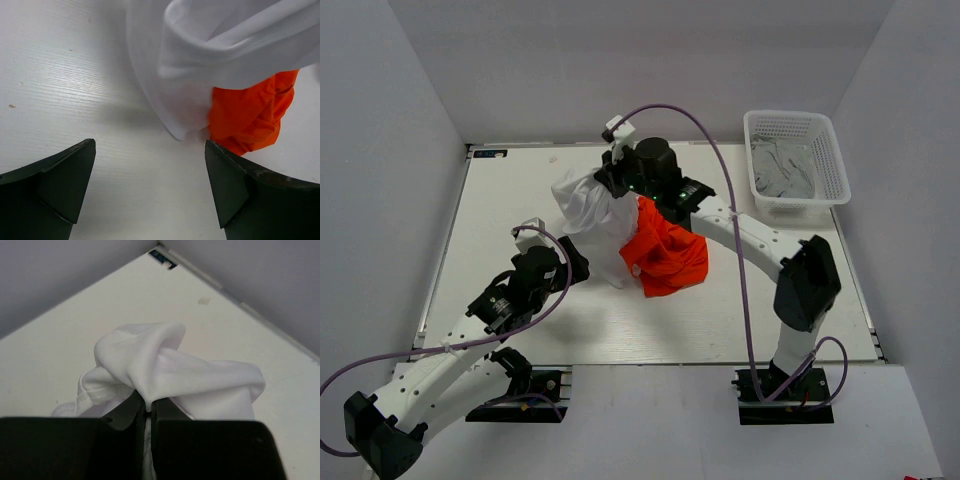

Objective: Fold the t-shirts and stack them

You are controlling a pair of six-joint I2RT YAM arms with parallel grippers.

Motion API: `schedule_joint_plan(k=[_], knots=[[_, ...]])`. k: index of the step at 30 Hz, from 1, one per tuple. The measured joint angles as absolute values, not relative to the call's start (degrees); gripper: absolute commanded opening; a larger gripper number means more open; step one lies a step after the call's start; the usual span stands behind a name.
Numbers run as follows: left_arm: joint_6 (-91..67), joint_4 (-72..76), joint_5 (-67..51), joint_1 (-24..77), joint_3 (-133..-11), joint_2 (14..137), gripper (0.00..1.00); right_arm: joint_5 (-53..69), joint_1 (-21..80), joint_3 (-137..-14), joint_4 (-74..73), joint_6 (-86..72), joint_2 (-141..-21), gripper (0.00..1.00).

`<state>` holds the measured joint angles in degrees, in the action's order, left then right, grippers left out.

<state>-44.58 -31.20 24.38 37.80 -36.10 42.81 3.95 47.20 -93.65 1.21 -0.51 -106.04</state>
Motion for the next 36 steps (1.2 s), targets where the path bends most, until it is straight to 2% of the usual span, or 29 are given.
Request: schedule_joint_plan(k=[5, 10, 18, 29, 36], knots=[[-43.8, -29.8, 23.8, 37.8, -36.1, 42.9, 1.0, -3.6, 46.0, -91.6, 4.8, -1.5, -99.0, 0.0], [-43.2, -28.3, 23.0, 37.8, -36.1, 43.6, 1.0, -11.6, 43.4, -92.9, 5.3, -1.1, -97.1, 0.0], [-42.2, -26.5, 22.7, 37.8, -36.1, 46.6, 1.0, -19.9, 34.0, -108.9, 1.0, 2.4, -99.5, 0.0], [-40.6, -24.1, 21.8, 37.8, -37.6, 53.5, 1.0, -24.1, 19.2, -129.0, -0.8, 7.7, -104.4, 0.0], [-39.2, -22.1, 21.6, 37.8, -40.3, 55.8, 1.0, -19.8, 7.3, -128.3, -3.6, 6.2, -109.5, 0.0]])
